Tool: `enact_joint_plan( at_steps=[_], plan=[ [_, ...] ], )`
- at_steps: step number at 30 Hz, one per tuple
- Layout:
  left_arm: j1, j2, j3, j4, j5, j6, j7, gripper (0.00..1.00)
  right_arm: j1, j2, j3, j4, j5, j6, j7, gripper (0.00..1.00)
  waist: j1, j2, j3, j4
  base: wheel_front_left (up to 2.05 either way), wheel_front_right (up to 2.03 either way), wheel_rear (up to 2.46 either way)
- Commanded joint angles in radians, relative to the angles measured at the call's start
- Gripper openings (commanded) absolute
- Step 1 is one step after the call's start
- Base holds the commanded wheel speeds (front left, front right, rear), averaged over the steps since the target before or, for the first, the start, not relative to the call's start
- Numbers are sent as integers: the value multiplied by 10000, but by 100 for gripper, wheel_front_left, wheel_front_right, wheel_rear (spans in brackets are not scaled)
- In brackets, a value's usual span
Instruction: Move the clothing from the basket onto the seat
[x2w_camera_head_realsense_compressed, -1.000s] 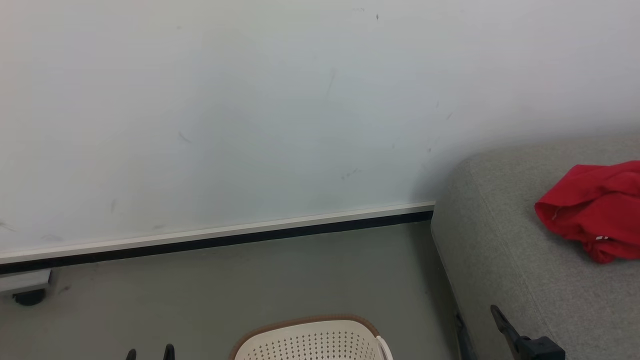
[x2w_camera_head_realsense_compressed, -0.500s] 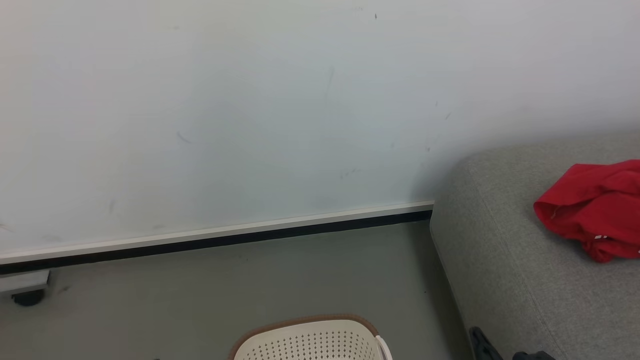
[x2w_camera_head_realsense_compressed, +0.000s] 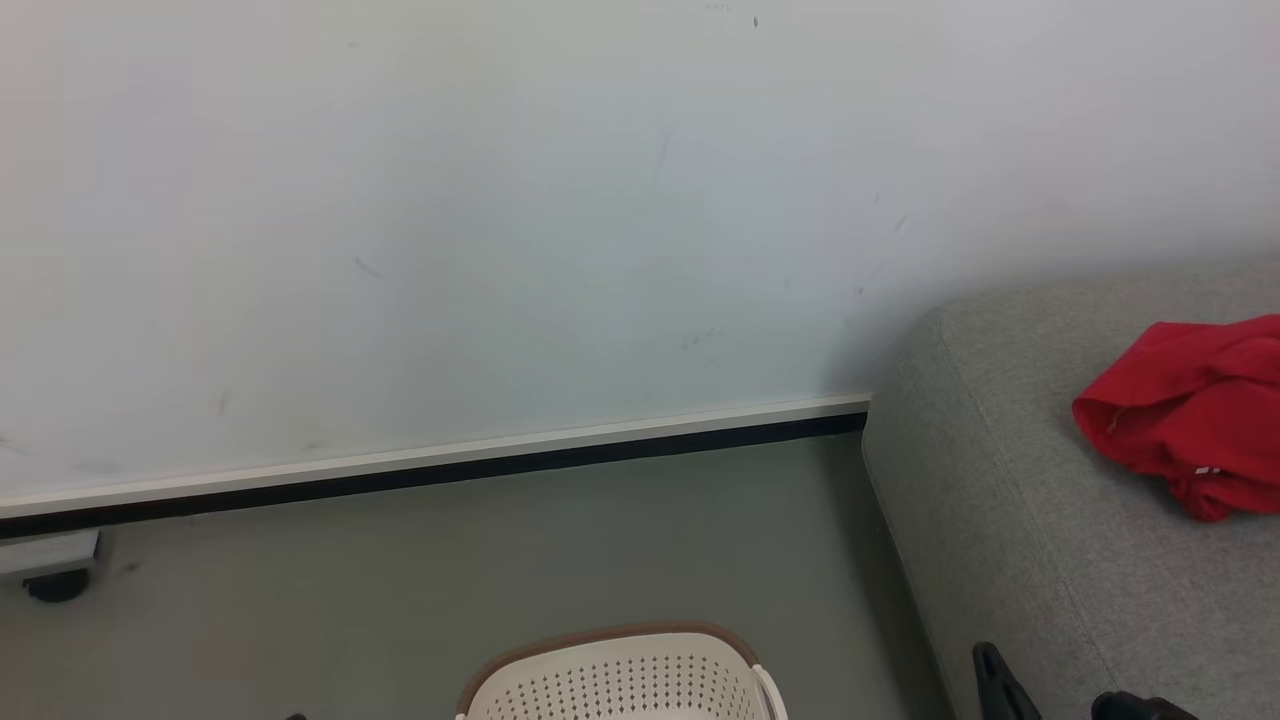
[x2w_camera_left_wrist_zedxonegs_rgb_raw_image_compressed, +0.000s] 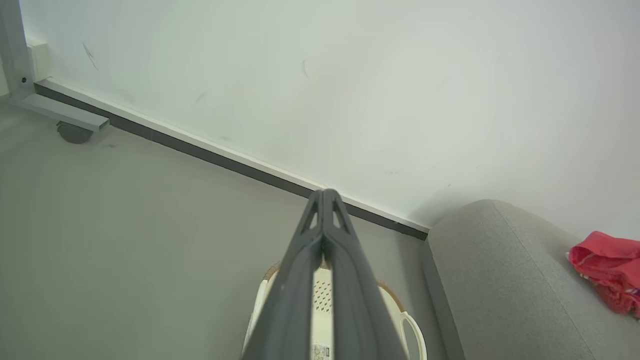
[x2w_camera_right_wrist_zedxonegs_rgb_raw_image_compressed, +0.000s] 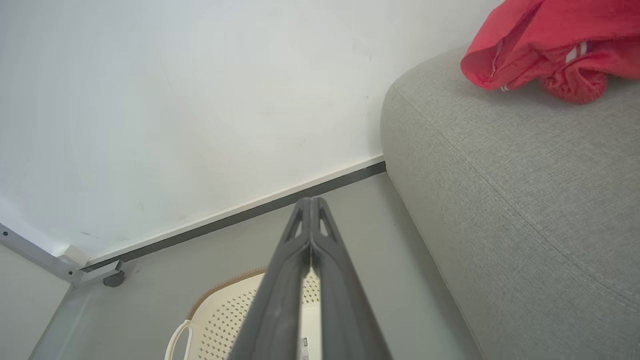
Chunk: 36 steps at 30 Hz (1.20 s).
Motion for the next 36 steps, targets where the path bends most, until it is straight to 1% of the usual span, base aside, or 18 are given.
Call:
enact_joint_plan(
  at_steps=[1,4,5,6,7,23,24,26,28,36],
  plan=[
    [-302,30,78,-87,-499,-70,97,0,-384,-106,-57,-112,616,0,19,0,0,0,17,6,0,0,0],
    [-387,28,100,-70,-981,-78,221,0,-456,-160,-92,-69,1241,0,44,0,0,0,43,14,0,0,0],
    [-387,28,100,-70,-981,-78,221,0,-456,-160,-92,-69,1241,0,44,0,0,0,43,14,0,0,0],
    [-435,27,114,-59,-1295,-86,299,0,-512,-196,-114,-46,1648,-1,60,0,0,0,60,19,0,0,0],
    [-435,27,114,-59,-1295,-86,299,0,-512,-196,-114,-46,1648,-1,60,0,0,0,60,19,0,0,0],
    [-816,20,223,62,-3544,-167,892,0,-860,-471,-248,122,4600,0,149,0,0,0,200,59,0,0,0],
    [-856,19,238,83,-3810,-167,959,0,-905,-506,-260,141,4939,0,158,0,0,0,218,64,0,0,0],
    [-885,19,245,91,-3938,-170,991,0,-925,-523,-266,149,5103,0,162,0,0,0,227,67,0,0,0],
    [-963,17,266,116,-4299,-185,1090,0,-962,-570,-280,172,5594,-1,173,0,0,0,253,75,0,0,0],
    [-1132,14,320,190,-5232,-232,1340,0,-1123,-709,-312,227,6841,-1,193,0,0,0,323,95,0,0,0]
  ],
)
